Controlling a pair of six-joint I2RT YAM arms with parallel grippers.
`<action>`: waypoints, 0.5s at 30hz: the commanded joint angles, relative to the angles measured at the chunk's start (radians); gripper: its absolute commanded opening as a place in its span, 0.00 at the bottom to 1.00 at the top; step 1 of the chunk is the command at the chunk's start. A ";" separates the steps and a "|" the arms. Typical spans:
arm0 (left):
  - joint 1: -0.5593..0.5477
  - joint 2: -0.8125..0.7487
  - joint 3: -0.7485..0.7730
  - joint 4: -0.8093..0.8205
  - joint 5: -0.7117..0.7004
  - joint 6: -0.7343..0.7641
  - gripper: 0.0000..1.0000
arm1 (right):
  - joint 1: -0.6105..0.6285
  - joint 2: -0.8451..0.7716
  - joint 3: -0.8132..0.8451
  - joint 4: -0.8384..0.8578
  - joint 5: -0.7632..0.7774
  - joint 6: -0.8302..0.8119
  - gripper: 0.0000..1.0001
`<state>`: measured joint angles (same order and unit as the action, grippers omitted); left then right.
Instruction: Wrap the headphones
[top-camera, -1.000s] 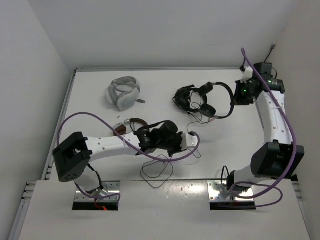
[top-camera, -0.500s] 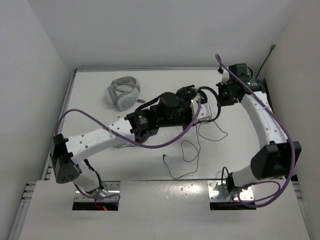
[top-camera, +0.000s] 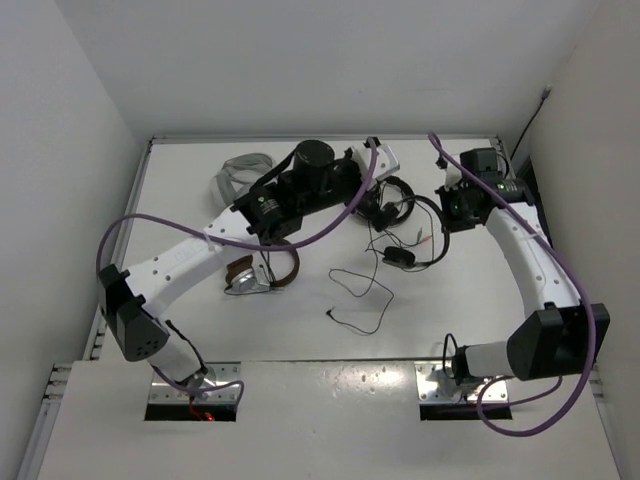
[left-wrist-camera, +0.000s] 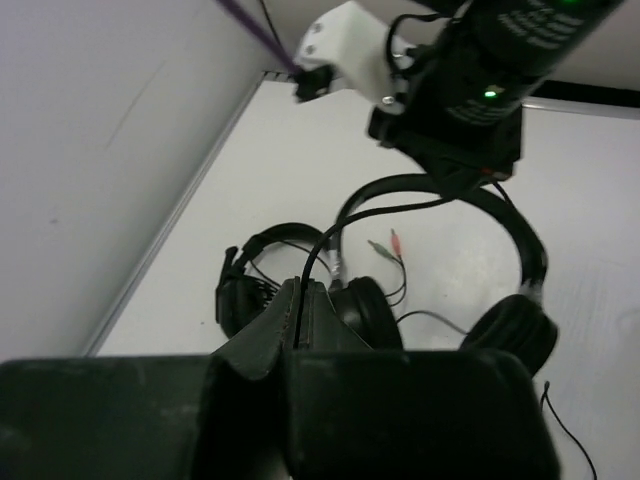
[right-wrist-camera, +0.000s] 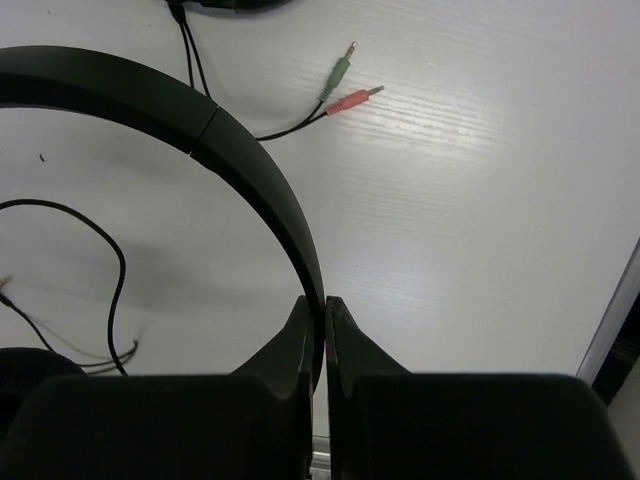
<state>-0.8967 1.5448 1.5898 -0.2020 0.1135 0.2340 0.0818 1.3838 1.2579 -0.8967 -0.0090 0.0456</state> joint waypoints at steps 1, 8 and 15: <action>0.045 -0.028 0.055 0.004 -0.058 0.021 0.00 | -0.013 -0.064 -0.017 0.015 -0.022 -0.042 0.00; 0.160 0.040 0.091 0.025 -0.123 0.021 0.00 | 0.010 -0.121 -0.064 -0.013 -0.031 -0.095 0.00; 0.258 0.130 0.101 0.026 -0.141 0.011 0.00 | 0.001 -0.161 -0.054 -0.054 -0.134 -0.131 0.00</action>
<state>-0.6651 1.6466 1.6569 -0.1944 -0.0059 0.2539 0.0872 1.2617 1.1873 -0.9451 -0.0658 -0.0601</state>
